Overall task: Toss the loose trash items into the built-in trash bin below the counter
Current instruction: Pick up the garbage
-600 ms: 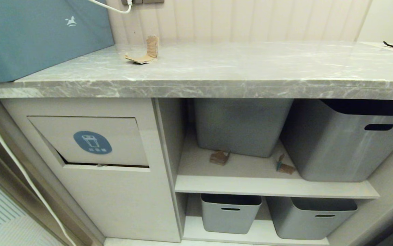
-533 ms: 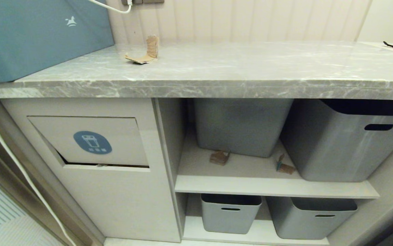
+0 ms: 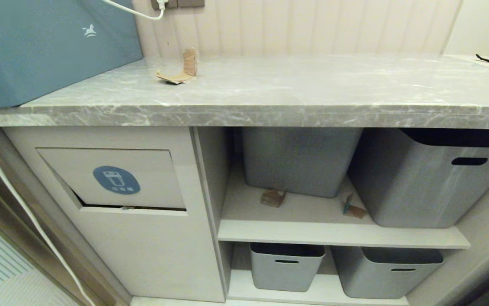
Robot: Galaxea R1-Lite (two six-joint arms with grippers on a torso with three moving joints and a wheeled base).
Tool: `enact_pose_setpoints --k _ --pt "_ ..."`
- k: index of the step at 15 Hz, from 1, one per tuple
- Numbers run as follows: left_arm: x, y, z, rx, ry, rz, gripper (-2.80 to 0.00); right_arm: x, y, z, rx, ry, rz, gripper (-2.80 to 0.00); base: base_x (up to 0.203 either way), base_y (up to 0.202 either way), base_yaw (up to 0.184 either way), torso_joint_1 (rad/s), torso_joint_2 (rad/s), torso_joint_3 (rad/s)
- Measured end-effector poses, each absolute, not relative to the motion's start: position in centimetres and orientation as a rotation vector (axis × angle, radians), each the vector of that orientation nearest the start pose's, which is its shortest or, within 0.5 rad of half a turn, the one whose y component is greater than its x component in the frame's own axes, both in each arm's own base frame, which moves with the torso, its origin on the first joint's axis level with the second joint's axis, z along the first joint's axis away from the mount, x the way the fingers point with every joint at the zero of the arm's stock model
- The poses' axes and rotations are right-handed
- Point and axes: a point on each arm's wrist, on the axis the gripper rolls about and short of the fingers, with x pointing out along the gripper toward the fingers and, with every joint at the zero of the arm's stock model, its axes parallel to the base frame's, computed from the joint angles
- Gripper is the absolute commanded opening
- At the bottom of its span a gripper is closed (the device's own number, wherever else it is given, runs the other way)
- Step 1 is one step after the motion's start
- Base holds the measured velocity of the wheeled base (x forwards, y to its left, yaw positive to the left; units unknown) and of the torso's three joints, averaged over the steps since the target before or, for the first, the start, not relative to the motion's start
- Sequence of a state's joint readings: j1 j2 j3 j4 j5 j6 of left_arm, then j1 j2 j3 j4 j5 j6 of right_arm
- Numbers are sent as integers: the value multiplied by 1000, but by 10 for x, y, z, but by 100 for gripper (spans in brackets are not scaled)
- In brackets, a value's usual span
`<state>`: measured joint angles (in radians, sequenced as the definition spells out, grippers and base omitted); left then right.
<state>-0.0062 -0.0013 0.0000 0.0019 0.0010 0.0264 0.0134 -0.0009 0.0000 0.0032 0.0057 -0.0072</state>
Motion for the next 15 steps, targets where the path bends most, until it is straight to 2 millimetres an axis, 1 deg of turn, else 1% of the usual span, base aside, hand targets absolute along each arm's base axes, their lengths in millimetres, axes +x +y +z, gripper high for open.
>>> enact_pose_setpoints --k 2,15 --pt "-23 0 75 26 0 -5 -280 -23 0 75 -7 6 19 -280 0 0 0 75 -205 -282" --pt "-23 0 75 24 1 -6 -280 -23 0 75 -5 2 19 -280 0 0 0 188 -495 -284"
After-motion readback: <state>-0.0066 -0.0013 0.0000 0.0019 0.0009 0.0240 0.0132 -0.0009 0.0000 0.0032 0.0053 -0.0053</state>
